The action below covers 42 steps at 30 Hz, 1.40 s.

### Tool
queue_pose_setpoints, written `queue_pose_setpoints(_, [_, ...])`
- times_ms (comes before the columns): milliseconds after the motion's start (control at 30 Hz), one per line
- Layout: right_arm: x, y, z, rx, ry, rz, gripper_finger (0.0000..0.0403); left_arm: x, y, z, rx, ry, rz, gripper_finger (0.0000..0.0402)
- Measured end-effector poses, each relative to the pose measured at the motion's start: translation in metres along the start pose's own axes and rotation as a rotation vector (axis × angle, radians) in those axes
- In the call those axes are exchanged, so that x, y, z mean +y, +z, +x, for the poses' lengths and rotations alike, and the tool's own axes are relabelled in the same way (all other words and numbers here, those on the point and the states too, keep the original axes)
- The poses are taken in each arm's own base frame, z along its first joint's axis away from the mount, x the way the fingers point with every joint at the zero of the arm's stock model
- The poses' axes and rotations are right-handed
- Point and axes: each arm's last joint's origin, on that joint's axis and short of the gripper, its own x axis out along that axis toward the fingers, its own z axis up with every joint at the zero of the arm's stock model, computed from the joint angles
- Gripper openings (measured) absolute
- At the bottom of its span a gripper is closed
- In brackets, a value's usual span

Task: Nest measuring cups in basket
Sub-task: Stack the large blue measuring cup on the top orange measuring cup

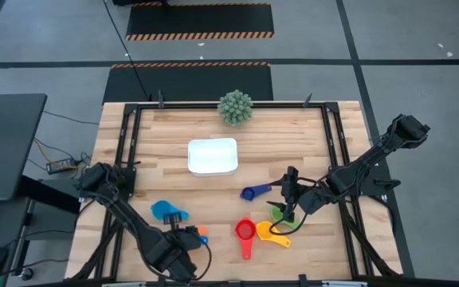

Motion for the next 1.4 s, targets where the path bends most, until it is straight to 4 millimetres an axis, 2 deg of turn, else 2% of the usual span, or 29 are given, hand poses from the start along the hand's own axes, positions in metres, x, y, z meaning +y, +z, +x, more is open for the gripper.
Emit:
queue_pose_setpoints(200, [-0.001,0.000,0.001,0.005,0.005,0.012,0.0306,-0.006,-0.005,0.000,-0.067,0.040,0.014,0.0115])
queue_pose_setpoints(367, [0.000,0.002,0.001,-0.006,0.016,0.031,0.0306,0.000,-0.001,0.000,-0.152,0.127,-0.071,0.0160])
queue_pose_setpoints(467, [0.008,0.004,0.008,-0.034,0.084,0.034,0.0306,0.007,0.008,0.005,-0.149,0.145,-0.094,0.0178])
queue_pose_setpoints(600, [0.029,0.009,0.026,-0.036,0.116,-0.067,0.0306,0.013,0.019,0.010,-0.133,0.142,-0.067,0.0199])
queue_pose_setpoints(833, [0.065,0.029,0.058,-0.001,0.128,-0.206,0.0306,0.016,0.022,0.021,-0.165,0.165,-0.008,0.0199])
queue_pose_setpoints(1100, [0.080,0.041,0.077,0.045,0.154,-0.229,0.0306,0.021,0.011,0.053,-0.088,0.150,0.003,0.0188])
queue_pose_setpoints(1400, [0.117,0.065,0.111,0.058,0.224,-0.314,0.0306,0.044,0.014,0.057,-0.005,0.237,0.036,0.0188])
